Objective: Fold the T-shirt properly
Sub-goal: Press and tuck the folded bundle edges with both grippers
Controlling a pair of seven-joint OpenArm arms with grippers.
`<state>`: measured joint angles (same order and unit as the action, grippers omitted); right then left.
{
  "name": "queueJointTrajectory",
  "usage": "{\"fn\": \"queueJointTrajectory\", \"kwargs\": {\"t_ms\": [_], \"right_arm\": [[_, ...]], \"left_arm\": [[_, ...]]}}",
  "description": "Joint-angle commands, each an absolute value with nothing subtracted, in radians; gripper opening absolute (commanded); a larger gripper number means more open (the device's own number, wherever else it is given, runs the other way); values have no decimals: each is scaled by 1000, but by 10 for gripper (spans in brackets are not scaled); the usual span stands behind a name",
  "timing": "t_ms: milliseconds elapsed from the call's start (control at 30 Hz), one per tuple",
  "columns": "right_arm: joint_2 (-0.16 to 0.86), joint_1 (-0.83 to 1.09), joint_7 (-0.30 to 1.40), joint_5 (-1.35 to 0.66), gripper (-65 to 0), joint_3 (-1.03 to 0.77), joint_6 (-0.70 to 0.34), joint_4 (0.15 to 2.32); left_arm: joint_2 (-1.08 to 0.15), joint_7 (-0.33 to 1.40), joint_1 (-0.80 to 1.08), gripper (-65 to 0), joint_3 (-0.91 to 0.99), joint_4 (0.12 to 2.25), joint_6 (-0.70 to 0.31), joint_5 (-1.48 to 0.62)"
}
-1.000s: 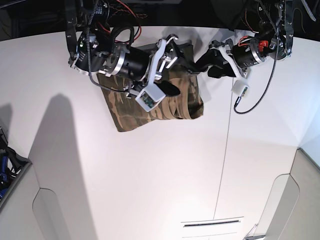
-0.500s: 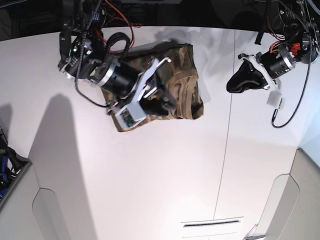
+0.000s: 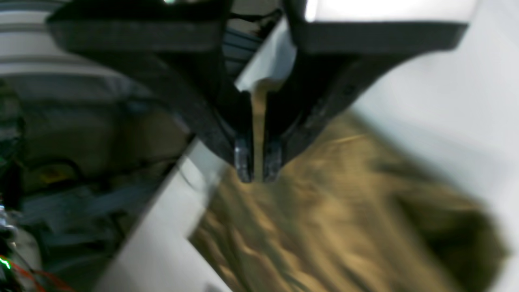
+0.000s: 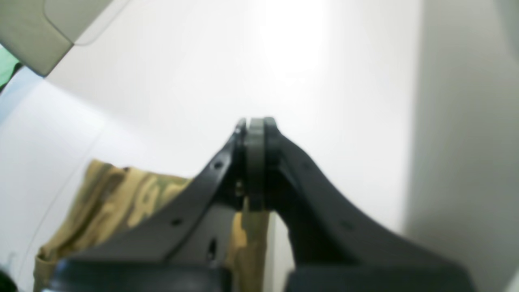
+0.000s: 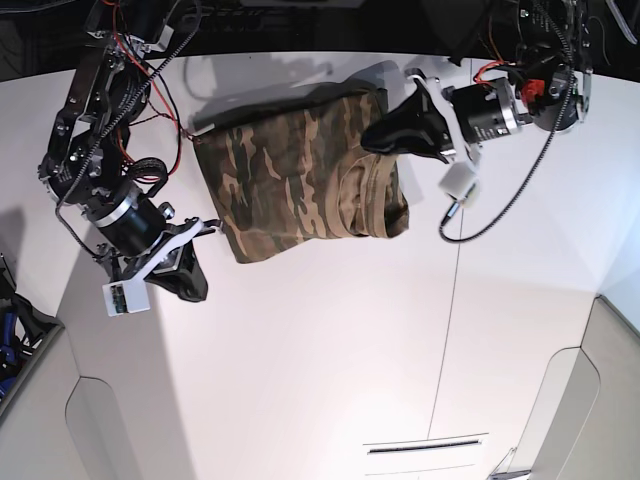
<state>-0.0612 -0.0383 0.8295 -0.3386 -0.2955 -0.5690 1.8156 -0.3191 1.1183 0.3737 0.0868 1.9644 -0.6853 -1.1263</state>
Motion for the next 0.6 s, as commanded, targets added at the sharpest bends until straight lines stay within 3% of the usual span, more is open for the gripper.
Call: {"fn": "queueJointTrajectory", "kwargs": {"t_ms": [0, 167, 333, 567], "right_arm": [[-63, -70, 789, -355, -650, -293, -572, 1789], [-63, -129, 733, -356, -650, -292, -577, 1540], [-63, -190, 719, -363, -650, -292, -588, 1304], [-46, -192, 731, -402, -650, -292, -592, 1233]], "left_arm": [[-327, 1096, 372, -600, 53, 1981, -698, -1123], [-327, 997, 371, -600, -103, 1937, -698, -931], [-327, 894, 364, -600, -145, 1831, -698, -782], [-330, 895, 278, -600, -133, 1733, -683, -719]]}}
